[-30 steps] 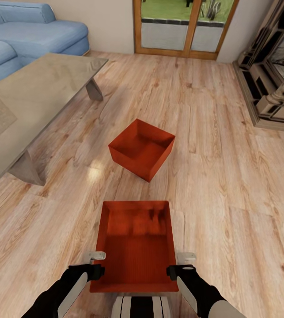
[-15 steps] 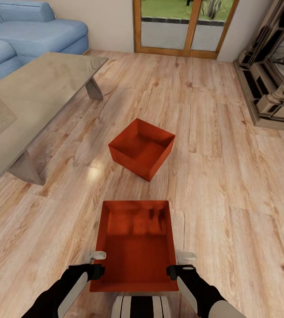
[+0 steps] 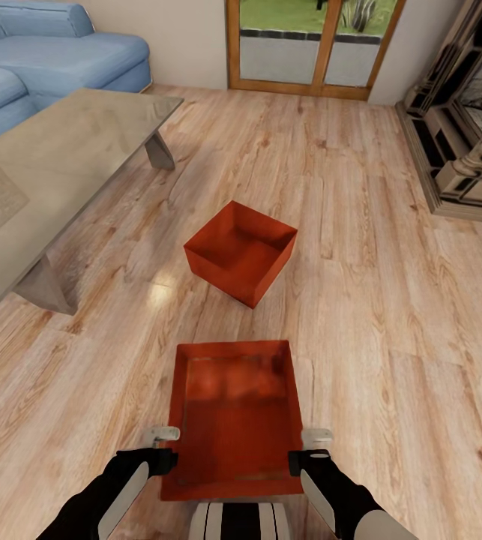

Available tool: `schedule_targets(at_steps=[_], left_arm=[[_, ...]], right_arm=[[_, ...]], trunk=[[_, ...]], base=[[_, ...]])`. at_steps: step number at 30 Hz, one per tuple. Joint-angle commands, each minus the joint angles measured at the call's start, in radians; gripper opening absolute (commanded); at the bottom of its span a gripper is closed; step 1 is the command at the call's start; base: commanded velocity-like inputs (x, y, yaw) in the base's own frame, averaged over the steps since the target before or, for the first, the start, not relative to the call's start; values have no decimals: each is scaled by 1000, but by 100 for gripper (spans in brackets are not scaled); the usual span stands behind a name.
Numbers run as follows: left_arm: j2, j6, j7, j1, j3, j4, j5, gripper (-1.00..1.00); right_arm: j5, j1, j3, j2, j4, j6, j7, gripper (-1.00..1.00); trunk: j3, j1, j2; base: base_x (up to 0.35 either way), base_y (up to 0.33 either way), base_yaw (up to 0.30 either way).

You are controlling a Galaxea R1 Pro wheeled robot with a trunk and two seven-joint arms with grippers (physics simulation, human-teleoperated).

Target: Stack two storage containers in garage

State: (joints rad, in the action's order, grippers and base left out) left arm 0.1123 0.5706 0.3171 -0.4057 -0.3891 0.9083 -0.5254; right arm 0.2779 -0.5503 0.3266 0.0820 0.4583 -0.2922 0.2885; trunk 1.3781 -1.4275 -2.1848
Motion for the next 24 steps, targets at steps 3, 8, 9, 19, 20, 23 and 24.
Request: schedule_targets(at_steps=[3, 8, 9, 19, 20, 23, 24], left_arm=[[1, 2, 10, -1, -5, 1, -12, 100], [-21, 2, 10, -1, -5, 3, -13, 100], [-33, 2, 10, -1, -5, 3, -13, 100], [-69, 2, 10, -1, -5, 3, -12, 100], [-70, 2, 10, -1, -5, 3, -12, 100], [-66, 2, 10, -1, 10, -2, -10, 100], [-66, 2, 10, -1, 13, -2, -10, 100]], right_arm=[[20, 0, 10, -1, 2, -3, 6, -100], [20, 0, 9, -1, 2, -4, 6, -100], [19, 0, 9, -1, 2, -4, 6, -100], [20, 0, 9, -1, 2, -4, 6, -100], [19, 0, 9, -1, 2, -4, 6, -100], [19, 0, 9, -1, 2, -4, 6, -100], [19, 0, 9, -1, 2, -4, 6, -100]], trunk=[[1, 0, 0], [1, 0, 0], [1, 0, 0], [1, 0, 0], [1, 0, 0], [1, 0, 0], [1, 0, 0]], base=[[0, 0, 0], [0, 0, 0], [0, 0, 0], [0, 0, 0], [0, 0, 0], [0, 0, 0], [0, 0, 0]])
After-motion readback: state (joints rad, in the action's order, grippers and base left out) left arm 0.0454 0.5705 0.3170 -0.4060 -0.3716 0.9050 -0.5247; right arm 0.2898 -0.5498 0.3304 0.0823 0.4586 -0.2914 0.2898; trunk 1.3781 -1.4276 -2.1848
